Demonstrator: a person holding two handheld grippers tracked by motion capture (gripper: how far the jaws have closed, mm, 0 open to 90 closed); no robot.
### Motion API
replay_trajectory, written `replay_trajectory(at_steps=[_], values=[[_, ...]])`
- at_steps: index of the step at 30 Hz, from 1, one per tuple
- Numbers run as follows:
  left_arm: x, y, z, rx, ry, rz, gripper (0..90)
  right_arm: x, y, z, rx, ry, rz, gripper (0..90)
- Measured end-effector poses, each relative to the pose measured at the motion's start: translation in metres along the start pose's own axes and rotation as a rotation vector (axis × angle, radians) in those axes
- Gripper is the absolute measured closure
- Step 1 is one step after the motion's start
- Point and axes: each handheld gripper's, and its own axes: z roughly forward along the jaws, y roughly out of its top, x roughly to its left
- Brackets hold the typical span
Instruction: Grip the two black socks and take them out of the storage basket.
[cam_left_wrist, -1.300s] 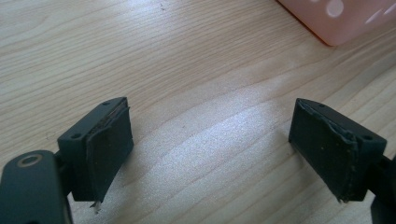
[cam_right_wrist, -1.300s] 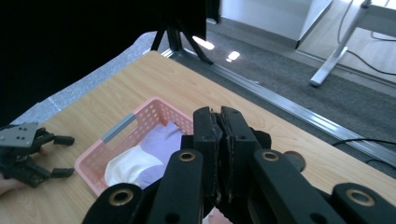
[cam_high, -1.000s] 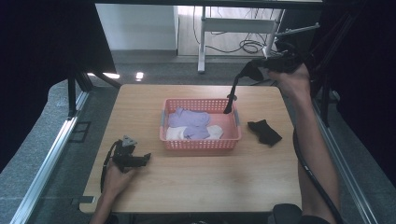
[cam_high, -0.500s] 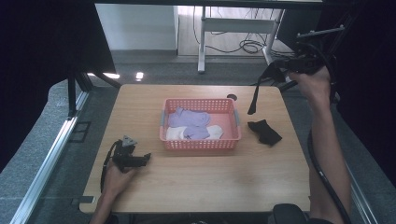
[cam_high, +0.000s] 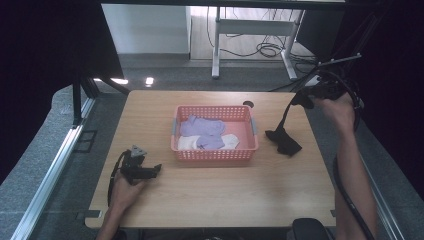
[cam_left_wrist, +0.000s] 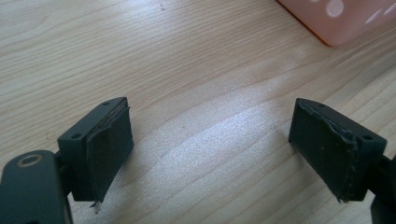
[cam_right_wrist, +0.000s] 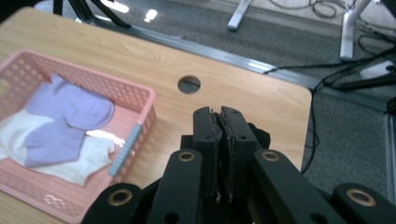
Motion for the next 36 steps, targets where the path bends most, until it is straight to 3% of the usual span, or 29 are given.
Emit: replay_trajectory(at_steps=[11, 24, 36], values=[[0.000, 0.000, 0.000, 0.003, -0.001, 0.000, 13.3, -0.005, -0.033, 0.039, 0.094, -0.003, 0.004, 85.1], [0.000, 0.000, 0.000, 0.006, -0.001, 0.004, 13.3, 0.001, -0.072, 0.097, 0.209, 0.022, -0.008, 84.7], [0.000, 0.000, -0.001, 0.007, -0.001, 0.003, 13.3, 0.008, -0.103, 0.136, 0.289, 0.029, -0.010, 84.2]])
